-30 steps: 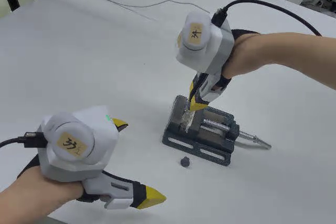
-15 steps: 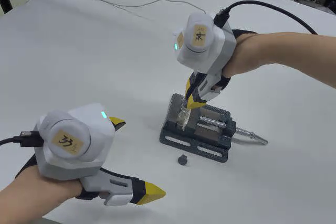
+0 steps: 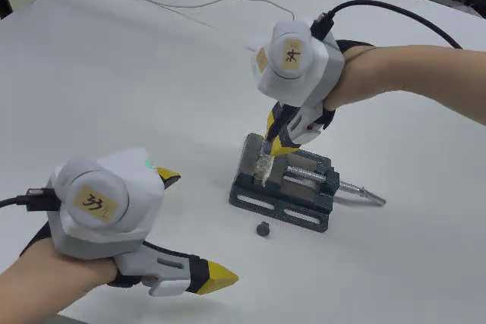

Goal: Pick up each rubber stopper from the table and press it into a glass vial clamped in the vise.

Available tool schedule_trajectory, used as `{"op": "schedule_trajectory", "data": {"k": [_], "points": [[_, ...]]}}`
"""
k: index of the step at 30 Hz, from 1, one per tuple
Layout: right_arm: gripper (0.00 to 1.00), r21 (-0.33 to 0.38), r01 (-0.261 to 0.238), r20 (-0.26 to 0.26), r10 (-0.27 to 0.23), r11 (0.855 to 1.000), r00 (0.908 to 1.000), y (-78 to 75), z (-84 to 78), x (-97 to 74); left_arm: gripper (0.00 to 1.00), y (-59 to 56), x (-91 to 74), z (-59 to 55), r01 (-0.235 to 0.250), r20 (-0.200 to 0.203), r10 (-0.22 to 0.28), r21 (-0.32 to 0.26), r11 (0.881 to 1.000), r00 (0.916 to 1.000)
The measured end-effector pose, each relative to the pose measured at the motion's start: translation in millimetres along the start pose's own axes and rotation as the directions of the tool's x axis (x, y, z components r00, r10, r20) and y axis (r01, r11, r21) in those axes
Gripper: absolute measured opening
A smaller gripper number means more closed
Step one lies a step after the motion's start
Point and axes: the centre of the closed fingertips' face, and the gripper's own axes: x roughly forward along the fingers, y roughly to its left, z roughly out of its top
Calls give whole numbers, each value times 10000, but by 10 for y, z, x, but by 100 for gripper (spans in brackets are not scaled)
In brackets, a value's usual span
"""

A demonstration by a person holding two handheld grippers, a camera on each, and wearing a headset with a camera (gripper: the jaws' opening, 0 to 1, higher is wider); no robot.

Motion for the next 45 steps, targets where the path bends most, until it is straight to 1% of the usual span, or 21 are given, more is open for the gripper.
{"op": "schedule_trajectory", "data": {"k": [3, 6, 8, 11, 14, 16, 19, 23, 27, 34, 37, 38, 40, 43, 45], "points": [[10, 66, -36, 185, 35, 10000, 9998, -17, -14, -75, 94, 0, 6, 10, 18, -5, -18, 33, 10000, 10000], [9, 172, -40, 363, 34, 9998, 9993, 32, 10, -133, 94, 0, 22, 17, 47, -19, -47, 45, 10000, 10000], [5, 364, -107, 576, 86, 9993, 9983, 59, 43, -151, 94, -2, 32, 24, 65, -9, -65, 53, 10000, 10000], [5, 513, -278, 757, 239, 9983, 9968, 105, 81, -150, 94, -8, 41, 26, 99, -13, -99, 41, 9999, 10000], [5, 481, -266, 734, 230, 9985, 9970, 122, 90, -137, 94, -10, 47, 15, 125, -62, -124, 46, 9999, 9999], [4, 536, -388, 771, 346, 9978, 9964, 151, 99, -122, 94, -11, 46, 7, 138, -86, -138, 25, 9999, 9999], [3, 552, -412, 778, 368, 9976, 9963, 172, 106, -93, 94, 0, 48, -16, 143, -131, -143, -19, 9999, 9998], [0, 610, -450, 807, 401, 9971, 9959, 166, 107, -78, 94, 11, 54, -51, 146, -197, -147, -67, 9999, 9997], [0, 700, -424, 861, 363, 9966, 9956, 141, 109, -72, 94, 4, 67, -65, 175, -218, -178, -98, 9998, 9996], [0, 744, -547, 811, 486, 9957, 9955, 130, 95, -56, 94, -9, 97, -67, 255, -207, -258, -166, 9995, 9995], [0, 694, -499, 779, 445, 9963, 9960, 129, 89, -52, 94, -15, 113, -74, 294, -205, -298, -201, 9994, 9993], [0, 657, -471, 769, 420, 9967, 9962, 93, 68, -34, 94, -16, 120, -79, 306, -218, -310, -209, 9993, 9993], [0, 688, -397, 727, 347, 9968, 9968, 90, 62, -31, 94, -15, 126, -79, 315, -211, -321, -240, 9992, 9993], [0, 666, -311, 651, 267, 9973, 9975, 80, 56, -19, 93, 2, 132, -80, 318, -187, -324, -299, 9990, 9993], [0, 1113, -417, 704, 340, 9929, 9969, 50, 40, -2, 94, 14, 135, -75, 311, -183, -317, -312, 9990, 9993]]}}
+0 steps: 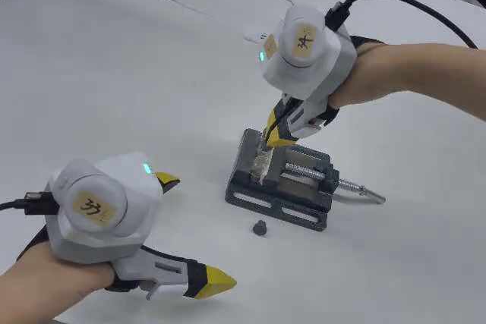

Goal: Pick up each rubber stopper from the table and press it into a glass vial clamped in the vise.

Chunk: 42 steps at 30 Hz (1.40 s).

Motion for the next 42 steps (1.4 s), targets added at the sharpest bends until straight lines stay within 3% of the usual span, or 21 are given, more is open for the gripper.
{"op": "schedule_trajectory", "data": {"k": [10, 14, 16, 23, 26, 27, 32, 37, 42], "points": [[0, 9, -186, -116, 186, 9998, 9998, 17, -4, 10, 93, 68, 2, 30, -88, 60, 88, -91, 9999, 9999], [0, 90, -138, -423, 141, 9999, 9990, 27, 27, 24, 93, 81, 1, 38, -118, 63, 119, -101, 9999, 9999], [0, 561, -212, -394, 235, 9982, 9989, -4, 5, 35, 93, 90, 5, 44, -133, 72, 134, -117, 9998, 9999], [0, 997, -476, -156, 494, 9939, 9987, -35, 13, 51, 93, 117, 9, 62, -209, 197, 214, -233, 9995, 9996], [0, 464, -420, -599, 447, 9980, 9972, -20, 12, 61, 93, 131, 16, 49, -218, 182, 223, -269, 9994, 9996], [0, 695, -427, -615, 469, 9967, 9970, -36, 5, 69, 93, 133, 16, 52, -224, 194, 229, -266, 9994, 9996], [0, 203, -357, -1245, 380, 9992, 9915, -61, -10, 89, 93, 142, 13, 72, -194, 221, 199, -230, 9995, 9996], [0, 325, -240, -1228, 278, 9992, 9920, -44, -20, 76, 93, 146, -13, 114, -214, 280, 218, -135, 9997, 9994], [0, 716, 42, -650, 5, 9974, 9979, -22, -29, 57, 93, 127, -36, 148, -193, 278, 192, 41, 9998, 9994]]}}
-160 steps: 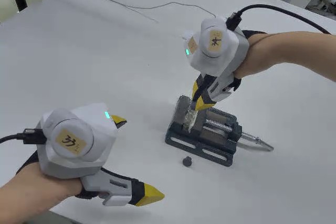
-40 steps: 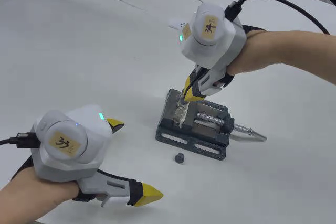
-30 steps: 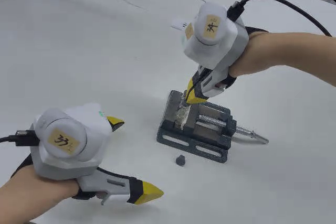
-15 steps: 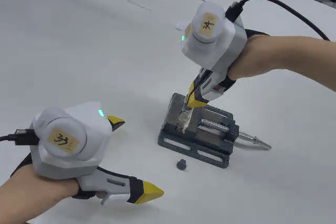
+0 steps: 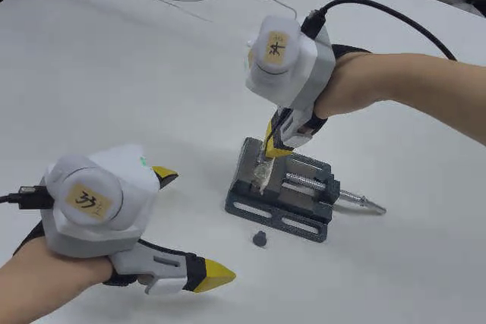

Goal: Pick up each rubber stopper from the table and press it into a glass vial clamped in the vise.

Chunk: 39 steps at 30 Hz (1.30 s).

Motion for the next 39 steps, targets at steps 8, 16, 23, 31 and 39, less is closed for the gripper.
{"op": "schedule_trajectory", "data": {"k": [8, 16, 23, 31, 39], "points": [[0, 276, 1000, 1086, -1024, 9946, 9888, 19, 1, -24, 93, -2, -44, 118, -69, 229, 67, 82, 9999, 9997], [0, 808, 1358, 1639, -1476, 9874, 9754, 41, 25, -51, 93, -57, -87, 193, -13, 248, 6, 275, 9996, 9997], [0, 779, 2099, 2098, -2219, 9746, 9522, 50, 12, -45, 93, -79, -100, 209, 3, 209, -12, 418, 9991, 9998], [0, 1067, 2362, 2456, -2558, 9658, 9350, 32, 8, -50, 93, -116, -103, 215, 32, 174, -41, 497, 9988, 9998], [6, 1614, 2406, 2544, -2759, 9571, 9269, -65, -7, -89, 93, -103, -119, 238, -62, 262, 49, 499, 9987, 9996]]}}
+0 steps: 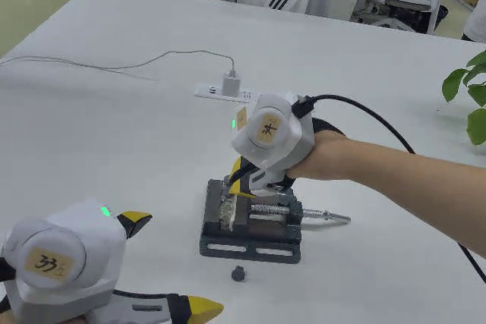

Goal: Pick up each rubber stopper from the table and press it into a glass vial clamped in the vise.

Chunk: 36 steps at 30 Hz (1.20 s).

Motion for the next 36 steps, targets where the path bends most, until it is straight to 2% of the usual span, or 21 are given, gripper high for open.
{"op": "schedule_trajectory", "data": {"k": [5, 11, 12, 16, 21, 24, 30, 36], "points": [[12, -242, 156, -90, -158, 9996, 9998, 3, -17, -24, 93, 5, -39, 0, -46, 26, 45, 45, 10000, 10000], [24, 392, -56, 291, 44, 9992, 9996, 88, -41, -76, 93, 38, -90, -20, -154, -2, 154, 69, 9999, 9999], [26, 624, 22, 415, -48, 9981, 9991, 99, -46, -92, 93, 43, -99, -20, -165, 3, 165, 82, 9998, 9999], [33, 835, 37, 649, -91, 9965, 9978, 199, -61, -143, 93, 63, -114, -25, -214, -1, 214, 111, 9997, 9998], [33, 639, 60, 791, -111, 9979, 9968, 385, -93, -190, 93, 65, -122, -13, -229, 28, 229, 201, 9995, 9997], [32, 751, 6, 975, -80, 9972, 9952, 484, -94, -213, 92, 58, -128, -4, -236, 65, 234, 249, 9994, 9997], [29, 1360, -241, 1436, 43, 9904, 9896, 698, -100, -225, 92, 36, -132, -1, -261, 121, 257, 311, 9992, 9996], [26, 1529, -506, 1381, 294, 9869, 9900, 876, -170, -164, 91, 6, -135, -24, -260, 134, 256, 308, 9992, 9996]]}}
